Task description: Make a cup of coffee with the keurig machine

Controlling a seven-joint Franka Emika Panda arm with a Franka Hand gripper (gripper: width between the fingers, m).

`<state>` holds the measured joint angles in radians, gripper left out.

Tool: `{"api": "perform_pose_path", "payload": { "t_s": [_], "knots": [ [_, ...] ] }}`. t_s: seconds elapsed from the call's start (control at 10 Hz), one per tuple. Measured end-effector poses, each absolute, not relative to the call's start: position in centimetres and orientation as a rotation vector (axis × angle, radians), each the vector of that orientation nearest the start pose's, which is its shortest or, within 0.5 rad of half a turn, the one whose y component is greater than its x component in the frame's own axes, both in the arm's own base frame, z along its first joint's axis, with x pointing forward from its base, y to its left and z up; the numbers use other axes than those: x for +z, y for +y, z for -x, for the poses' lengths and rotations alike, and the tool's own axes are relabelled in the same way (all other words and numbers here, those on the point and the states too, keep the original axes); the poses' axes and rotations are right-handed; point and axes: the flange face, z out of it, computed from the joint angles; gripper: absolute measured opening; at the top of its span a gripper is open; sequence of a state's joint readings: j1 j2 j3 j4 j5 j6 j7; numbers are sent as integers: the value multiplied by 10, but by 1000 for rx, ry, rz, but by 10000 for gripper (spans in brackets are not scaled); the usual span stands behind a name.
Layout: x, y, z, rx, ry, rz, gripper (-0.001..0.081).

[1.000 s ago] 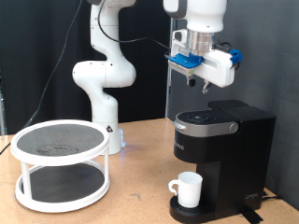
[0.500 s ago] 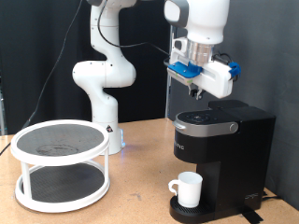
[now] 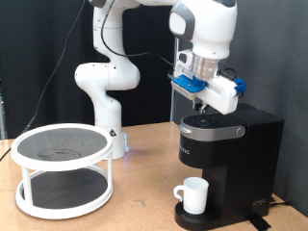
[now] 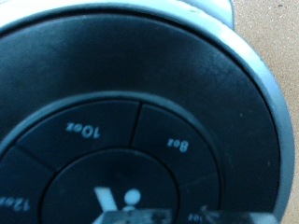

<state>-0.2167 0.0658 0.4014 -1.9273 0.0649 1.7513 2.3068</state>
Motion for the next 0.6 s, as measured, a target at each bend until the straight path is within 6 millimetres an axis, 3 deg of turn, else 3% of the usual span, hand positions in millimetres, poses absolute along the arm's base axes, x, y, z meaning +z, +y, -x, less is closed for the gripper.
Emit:
{"api": "perform_pose_path", "payload": {
  "t_s": [0.2, 0.6],
  "knots": [
    [426, 106, -537, 260, 2916, 1621, 0],
    [426, 108, -537, 243, 2892, 1653, 0]
  ]
}}
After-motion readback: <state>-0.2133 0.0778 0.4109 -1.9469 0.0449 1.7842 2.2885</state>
